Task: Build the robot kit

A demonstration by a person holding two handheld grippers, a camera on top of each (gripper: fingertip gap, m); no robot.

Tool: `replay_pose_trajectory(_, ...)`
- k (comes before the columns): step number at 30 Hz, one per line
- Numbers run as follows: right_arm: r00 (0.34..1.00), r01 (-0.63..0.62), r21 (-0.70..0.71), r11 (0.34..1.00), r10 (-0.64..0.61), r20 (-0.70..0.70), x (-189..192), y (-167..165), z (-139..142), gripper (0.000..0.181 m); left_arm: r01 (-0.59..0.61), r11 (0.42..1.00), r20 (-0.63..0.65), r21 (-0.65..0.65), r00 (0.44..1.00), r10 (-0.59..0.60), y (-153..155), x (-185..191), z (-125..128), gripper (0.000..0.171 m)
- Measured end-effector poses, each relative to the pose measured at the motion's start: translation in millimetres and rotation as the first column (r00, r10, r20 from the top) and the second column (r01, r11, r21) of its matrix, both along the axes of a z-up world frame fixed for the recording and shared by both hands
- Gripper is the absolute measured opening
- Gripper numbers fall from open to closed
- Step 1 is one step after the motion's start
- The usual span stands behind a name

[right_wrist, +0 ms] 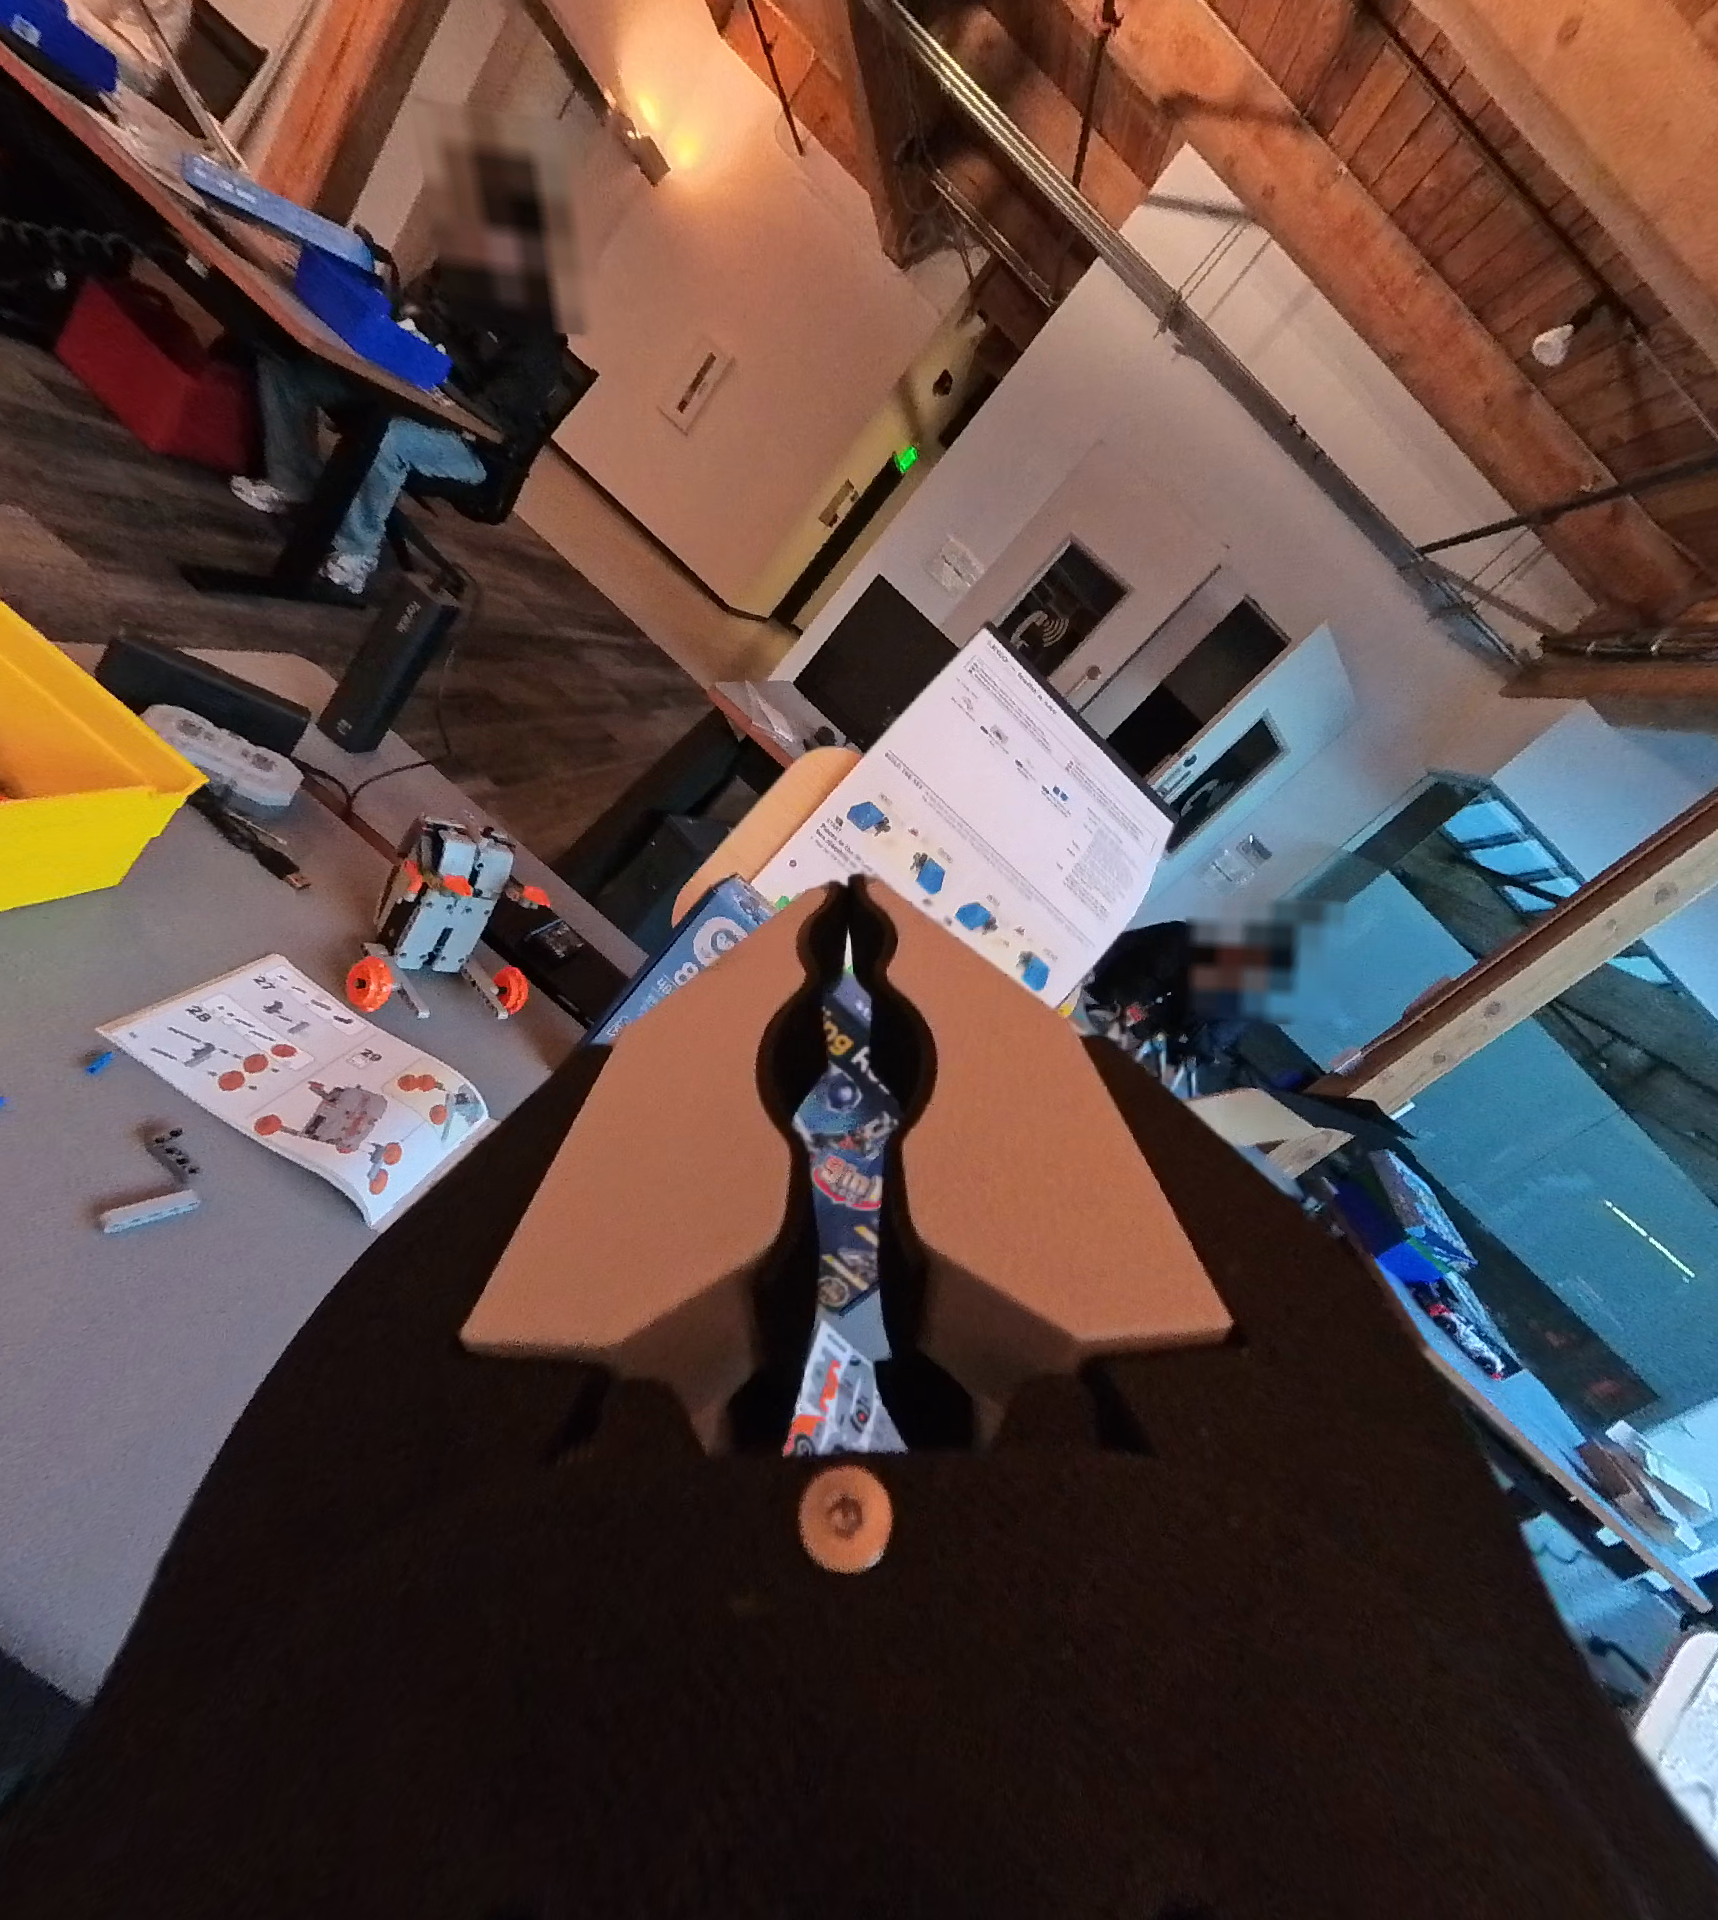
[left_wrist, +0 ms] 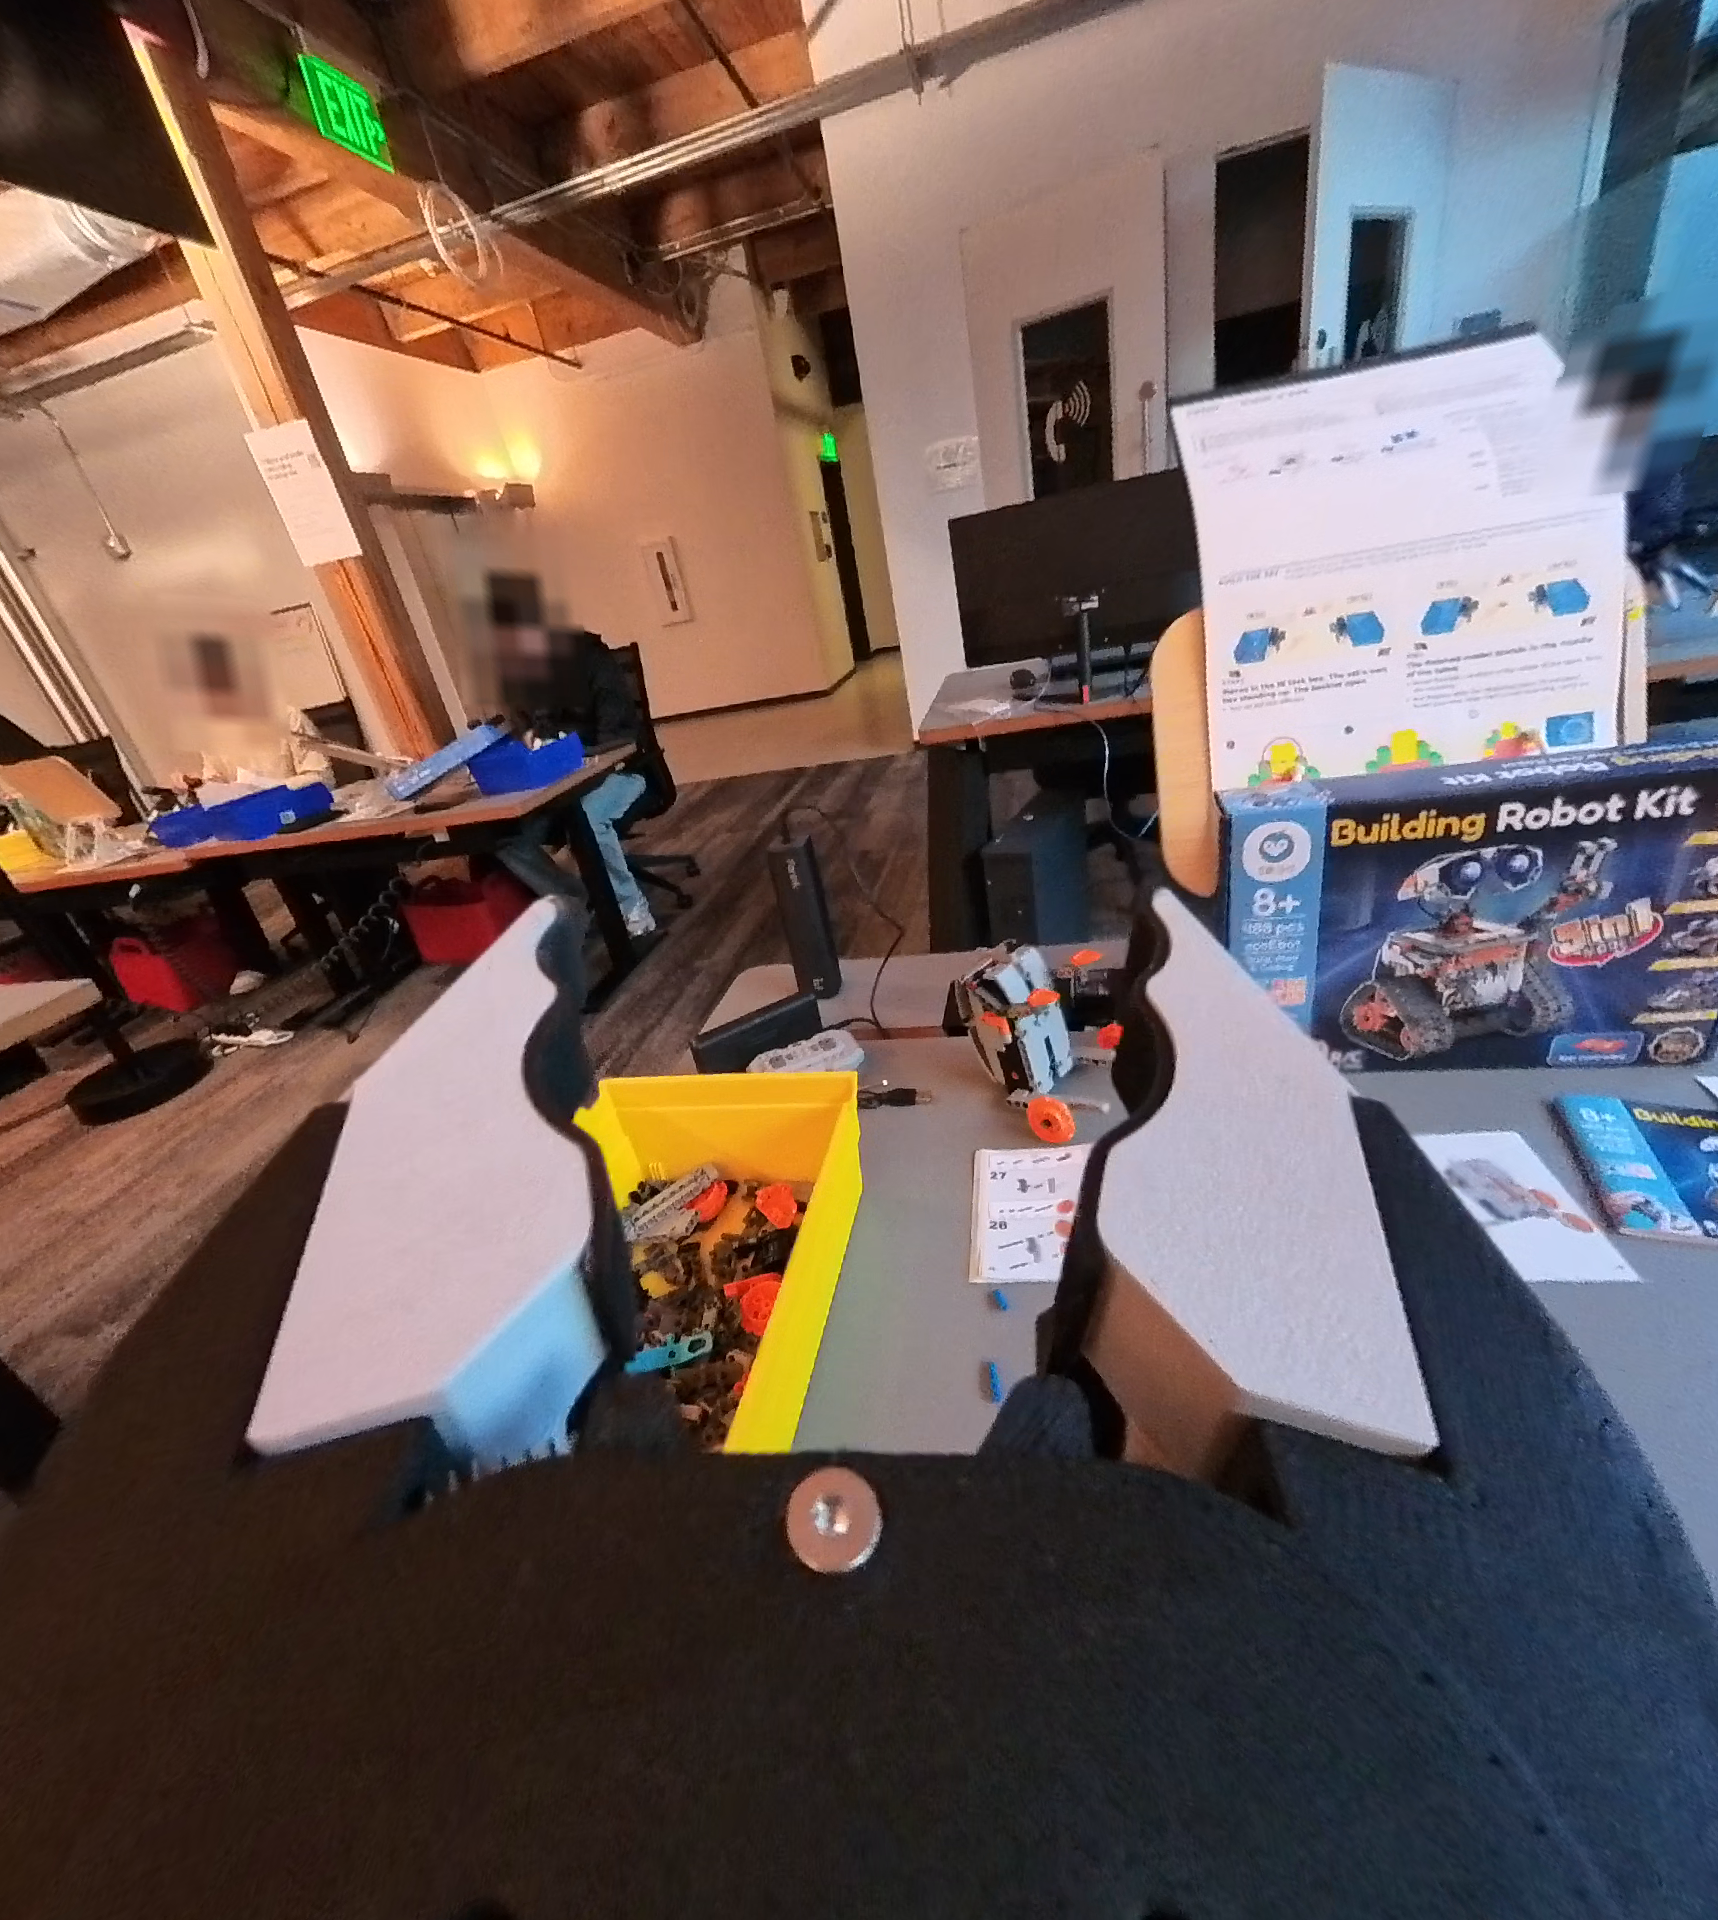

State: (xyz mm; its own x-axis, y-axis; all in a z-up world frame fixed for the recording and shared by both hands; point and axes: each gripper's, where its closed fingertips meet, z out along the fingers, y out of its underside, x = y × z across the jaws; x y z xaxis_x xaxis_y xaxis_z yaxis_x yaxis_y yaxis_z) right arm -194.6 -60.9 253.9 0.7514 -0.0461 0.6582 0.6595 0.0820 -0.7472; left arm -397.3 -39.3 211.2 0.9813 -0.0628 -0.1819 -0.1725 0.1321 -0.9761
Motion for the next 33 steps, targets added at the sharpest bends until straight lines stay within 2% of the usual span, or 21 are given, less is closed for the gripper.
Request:
replay_pose_trajectory(6, 1.000, 0.005, -0.033, 0.999, -0.006, -0.026, 11, 2, -7, 0.000, 0.002, 0.999, -0.014, 0.042, 1.000, -0.001, -14, 7, 18, 0.102)
replay_pose_trajectory(14, 1.000, -0.004, -0.053, 0.999, 0.002, -0.029, 10, 5, -13, 0.000, -0.006, 0.999, -0.017, 0.047, 1.000, 0.007, -14, 9, 22, 0.102)
replay_pose_trajectory(24, 0.999, -0.005, -0.066, 0.998, 0.002, -0.037, 12, 6, -17, 0.000, -0.006, 1.000, -0.029, 0.029, 1.000, 0.007, -11, 12, 17, 0.102)
replay_pose_trajectory(33, 0.999, 0.014, -0.053, 0.998, -0.016, -0.039, 19, 3, -15, 0.000, -0.018, 1.000, 0.002, 0.009, 1.000, 0.018, -9, -2, 12, 0.102)
